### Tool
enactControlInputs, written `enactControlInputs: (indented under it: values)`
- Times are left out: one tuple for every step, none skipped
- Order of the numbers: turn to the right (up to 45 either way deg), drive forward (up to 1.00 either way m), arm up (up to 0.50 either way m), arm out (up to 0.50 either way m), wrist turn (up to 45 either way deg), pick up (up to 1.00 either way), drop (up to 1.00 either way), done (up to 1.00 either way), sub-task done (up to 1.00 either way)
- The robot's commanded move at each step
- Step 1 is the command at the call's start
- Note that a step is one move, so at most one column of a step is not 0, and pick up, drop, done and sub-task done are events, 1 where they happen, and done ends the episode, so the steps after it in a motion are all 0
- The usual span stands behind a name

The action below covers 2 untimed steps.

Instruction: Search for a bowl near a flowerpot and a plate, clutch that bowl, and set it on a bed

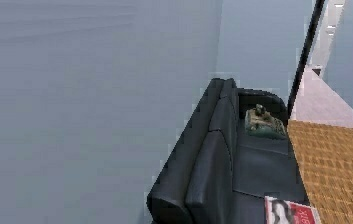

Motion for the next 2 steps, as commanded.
enactControlInputs:
  values:
    - [0.0,0.10,0.00,0.00,0.0,0.00,0.00,0.00,0.00]
    - [45.0,0.00,0.00,0.00,0.0,0.00,0.00,0.00,0.00]
